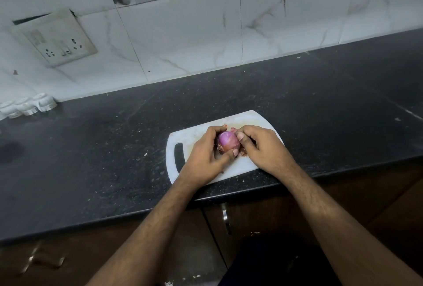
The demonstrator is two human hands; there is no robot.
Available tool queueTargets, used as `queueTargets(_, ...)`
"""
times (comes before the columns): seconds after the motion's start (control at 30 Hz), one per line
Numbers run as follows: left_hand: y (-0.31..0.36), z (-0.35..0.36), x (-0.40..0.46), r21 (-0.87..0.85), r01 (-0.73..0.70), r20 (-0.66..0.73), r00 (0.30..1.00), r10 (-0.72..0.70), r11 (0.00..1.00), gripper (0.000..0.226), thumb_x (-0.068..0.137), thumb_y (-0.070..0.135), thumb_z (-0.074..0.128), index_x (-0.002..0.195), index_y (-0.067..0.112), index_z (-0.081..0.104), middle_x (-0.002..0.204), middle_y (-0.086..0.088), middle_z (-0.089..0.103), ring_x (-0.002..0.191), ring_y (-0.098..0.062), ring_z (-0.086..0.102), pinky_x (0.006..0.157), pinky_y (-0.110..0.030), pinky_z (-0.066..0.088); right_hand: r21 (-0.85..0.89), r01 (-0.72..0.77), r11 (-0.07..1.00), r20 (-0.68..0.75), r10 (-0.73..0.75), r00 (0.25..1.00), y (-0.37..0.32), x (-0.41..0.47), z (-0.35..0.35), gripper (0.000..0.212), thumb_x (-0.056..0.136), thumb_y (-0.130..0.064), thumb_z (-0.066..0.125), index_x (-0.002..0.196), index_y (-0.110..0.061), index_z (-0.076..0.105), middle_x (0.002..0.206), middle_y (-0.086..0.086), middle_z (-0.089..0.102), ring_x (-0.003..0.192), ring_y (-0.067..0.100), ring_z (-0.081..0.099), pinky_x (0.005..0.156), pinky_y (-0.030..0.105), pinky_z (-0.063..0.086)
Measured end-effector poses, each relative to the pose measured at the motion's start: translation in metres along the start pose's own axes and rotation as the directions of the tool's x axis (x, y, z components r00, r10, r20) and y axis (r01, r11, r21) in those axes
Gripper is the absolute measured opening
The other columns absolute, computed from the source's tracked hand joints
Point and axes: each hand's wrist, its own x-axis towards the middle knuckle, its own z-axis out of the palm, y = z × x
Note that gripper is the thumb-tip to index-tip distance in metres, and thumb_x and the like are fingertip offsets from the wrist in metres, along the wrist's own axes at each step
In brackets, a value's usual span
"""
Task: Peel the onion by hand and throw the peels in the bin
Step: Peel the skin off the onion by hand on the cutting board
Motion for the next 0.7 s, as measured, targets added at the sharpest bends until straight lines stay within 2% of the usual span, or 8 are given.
queueTargets(0.07,0.0011,-0.0012,-0.0006,-0.011,-0.012,-0.024,1.000,0.012,1.000,0.053,0.096,0.034,0.077,0.140,0.015,0.055,0.126,0.008,0.065,0.112,0.001,0.062,0.071,-0.017,0.059,0.014,0.034,0.999,-0.022,-0.034,0.999,-0.0009,-0.0009,-0.0008,0.021,0.106,-0.025,0.052,0.105,-0.017,0.071,0.093,-0.008,0.070,0.080,0.006,0.067,0.072,0.020,0.051)
queueTargets(0.17,-0.0014,-0.0026,0.0011,0.025,-0.038,-0.045,0.998,0.039,0.999,0.054,0.097,0.041,0.074,0.142,0.015,0.057,0.130,0.008,0.067,0.118,-0.002,0.062,0.094,-0.016,0.051,0.070,0.095,0.993,-0.036,-0.092,0.995,-0.0016,-0.0031,-0.0019,0.020,0.104,-0.023,0.056,0.120,-0.016,0.067,0.109,-0.009,0.066,0.087,0.008,0.067,0.076,0.020,0.055)
queueTargets(0.23,-0.0021,-0.0028,0.0012,0.026,-0.032,-0.033,0.999,0.033,0.999,0.058,0.096,0.045,0.073,0.143,0.016,0.056,0.131,0.008,0.067,0.120,-0.004,0.062,0.100,-0.022,0.051,0.099,0.142,0.985,-0.033,-0.139,0.990,-0.0022,-0.0038,-0.0030,0.025,0.102,-0.028,0.062,0.124,-0.018,0.065,0.111,-0.008,0.062,0.091,0.009,0.065,0.077,0.022,0.055)
queueTargets(0.3,-0.0016,-0.0025,0.0006,0.017,-0.030,-0.019,0.999,0.030,0.999,0.061,0.095,0.047,0.071,0.144,0.016,0.054,0.133,0.008,0.066,0.122,-0.007,0.062,0.102,-0.026,0.052,0.114,0.170,0.979,-0.029,-0.168,0.985,-0.0031,-0.0037,-0.0051,0.028,0.098,-0.029,0.069,0.123,-0.017,0.066,0.111,-0.006,0.061,0.093,0.011,0.063,0.081,0.018,0.051)
queueTargets(0.37,-0.0003,-0.0025,0.0004,0.021,-0.046,0.004,0.999,0.046,0.999,0.058,0.096,0.042,0.072,0.145,0.017,0.054,0.134,0.007,0.065,0.124,-0.007,0.061,0.104,-0.026,0.051,0.161,0.171,0.972,-0.029,-0.168,0.985,-0.0058,-0.0034,-0.0074,0.027,0.095,-0.023,0.072,0.120,-0.016,0.067,0.111,-0.004,0.060,0.090,0.013,0.061,0.082,0.015,0.049)
queueTargets(0.47,0.0001,-0.0027,0.0006,0.034,-0.067,0.024,0.998,0.067,0.997,0.050,0.097,0.032,0.074,0.144,0.022,0.057,0.132,0.006,0.064,0.121,-0.004,0.059,0.103,-0.023,0.049,0.208,0.148,0.967,-0.002,-0.151,0.989,-0.0079,-0.0044,-0.0091,0.026,0.092,-0.018,0.074,0.117,-0.019,0.069,0.110,-0.003,0.058,0.088,0.010,0.059,0.080,0.012,0.047)
queueTargets(0.57,0.0001,-0.0028,0.0011,0.055,-0.066,0.030,0.997,0.065,0.996,0.054,0.097,0.029,0.075,0.147,0.019,0.057,0.135,0.001,0.062,0.123,-0.005,0.057,0.104,-0.013,0.043,0.278,0.106,0.955,0.035,-0.120,0.992,-0.0082,-0.0031,-0.0090,0.029,0.090,-0.013,0.076,0.117,-0.023,0.069,0.109,-0.003,0.057,0.081,0.003,0.056,0.078,0.013,0.047)
queueTargets(0.7,-0.0025,-0.0022,0.0029,0.098,-0.063,0.052,0.997,0.059,0.993,0.057,0.097,0.033,0.073,0.150,0.017,0.056,0.138,-0.002,0.060,0.129,-0.010,0.055,0.106,-0.009,0.039,0.319,0.071,0.945,0.048,-0.091,0.995,-0.0063,-0.0017,-0.0097,0.030,0.088,-0.014,0.078,0.117,-0.019,0.070,0.111,0.002,0.059,0.080,0.020,0.060,0.077,0.017,0.052)
